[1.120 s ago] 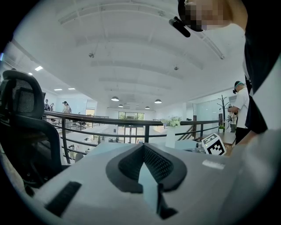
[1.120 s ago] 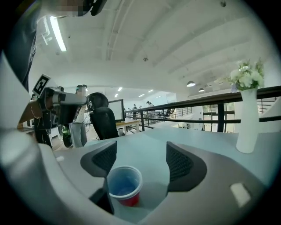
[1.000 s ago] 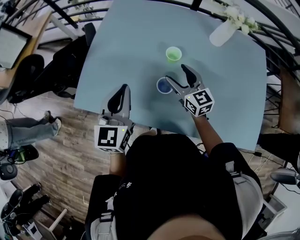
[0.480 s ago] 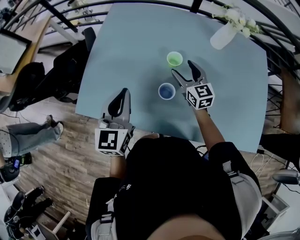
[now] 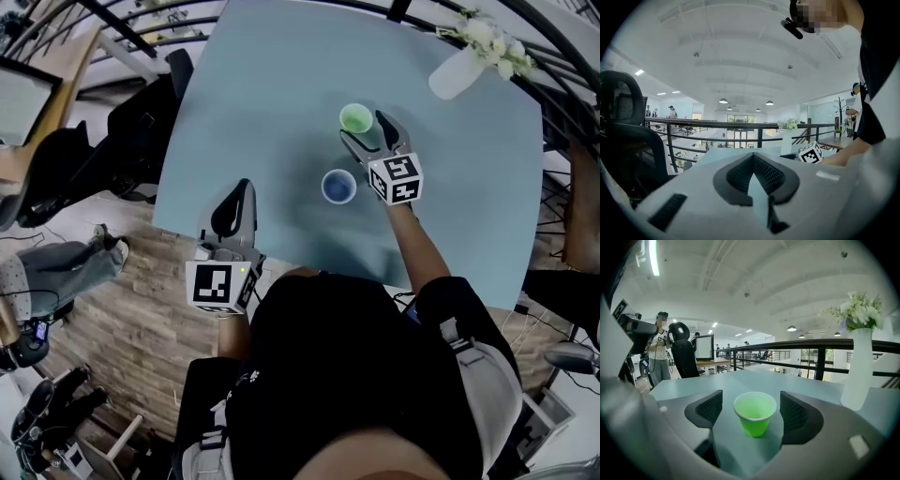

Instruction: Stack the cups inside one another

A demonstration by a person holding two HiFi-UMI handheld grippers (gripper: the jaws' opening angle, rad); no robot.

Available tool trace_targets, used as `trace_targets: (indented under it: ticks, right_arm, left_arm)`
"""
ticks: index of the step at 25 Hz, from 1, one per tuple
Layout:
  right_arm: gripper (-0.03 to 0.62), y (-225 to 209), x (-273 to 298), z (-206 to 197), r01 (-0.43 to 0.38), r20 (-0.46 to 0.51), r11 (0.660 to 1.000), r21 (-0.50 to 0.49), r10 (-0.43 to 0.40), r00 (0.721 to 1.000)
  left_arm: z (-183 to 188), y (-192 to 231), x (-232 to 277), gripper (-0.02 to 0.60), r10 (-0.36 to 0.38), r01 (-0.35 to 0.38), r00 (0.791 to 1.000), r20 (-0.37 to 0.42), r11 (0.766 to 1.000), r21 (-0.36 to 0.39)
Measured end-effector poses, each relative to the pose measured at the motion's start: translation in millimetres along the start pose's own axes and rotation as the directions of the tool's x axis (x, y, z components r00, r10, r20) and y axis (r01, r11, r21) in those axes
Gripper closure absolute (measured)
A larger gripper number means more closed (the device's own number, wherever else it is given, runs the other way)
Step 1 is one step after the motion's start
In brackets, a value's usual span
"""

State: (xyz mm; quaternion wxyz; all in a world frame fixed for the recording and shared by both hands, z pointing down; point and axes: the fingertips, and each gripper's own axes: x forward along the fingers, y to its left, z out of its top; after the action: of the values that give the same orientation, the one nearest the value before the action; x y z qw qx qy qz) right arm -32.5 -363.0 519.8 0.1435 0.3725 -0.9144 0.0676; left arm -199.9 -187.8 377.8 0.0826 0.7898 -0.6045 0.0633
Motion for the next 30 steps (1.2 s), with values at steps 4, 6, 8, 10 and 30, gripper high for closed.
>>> trace_targets:
  ticks: [4,6,8,10,30]
  right_arm:
    - [0.217,-2.6,10.9,-7.3,0.001,-0.019,1.000,0.004,-0.001,1.000]
    - [0.217,-4.4,15.5,-10.4,0.004,-0.031,1.000,0.003,-0.004,1.000]
    - [0.217,-5.6,18.8,-13.3,0.009,-0.041,1.000,0.003,-0.009,0.999]
    - [0.218,-5.3,20.8,-16.0,0.013,-0.048,1.000,0.003,-0.013,0.999]
    - [0.258,2.5,-5.4,1.2,0.028,-0.035,1.000,0.000,-0.028,0.999]
  left_arm:
    - [-3.4,6.2,-0.5,0.597,0.011,-0.011,1.000,-0.008,1.000,0.003]
    - [-5.2,8.6,-1.2,0.597,0.018,-0.018,1.000,-0.015,1.000,0.000]
    - [-5.2,9.6,-2.8,0.597,0.024,-0.024,1.000,-0.020,1.000,-0.003]
    - [-6.6,11.4,-5.5,0.597,0.030,-0.030,0.999,-0.024,1.000,-0.004]
    - [-4.0,8.2,-16.9,0.597,-0.001,0.001,1.000,0.010,1.000,0.000]
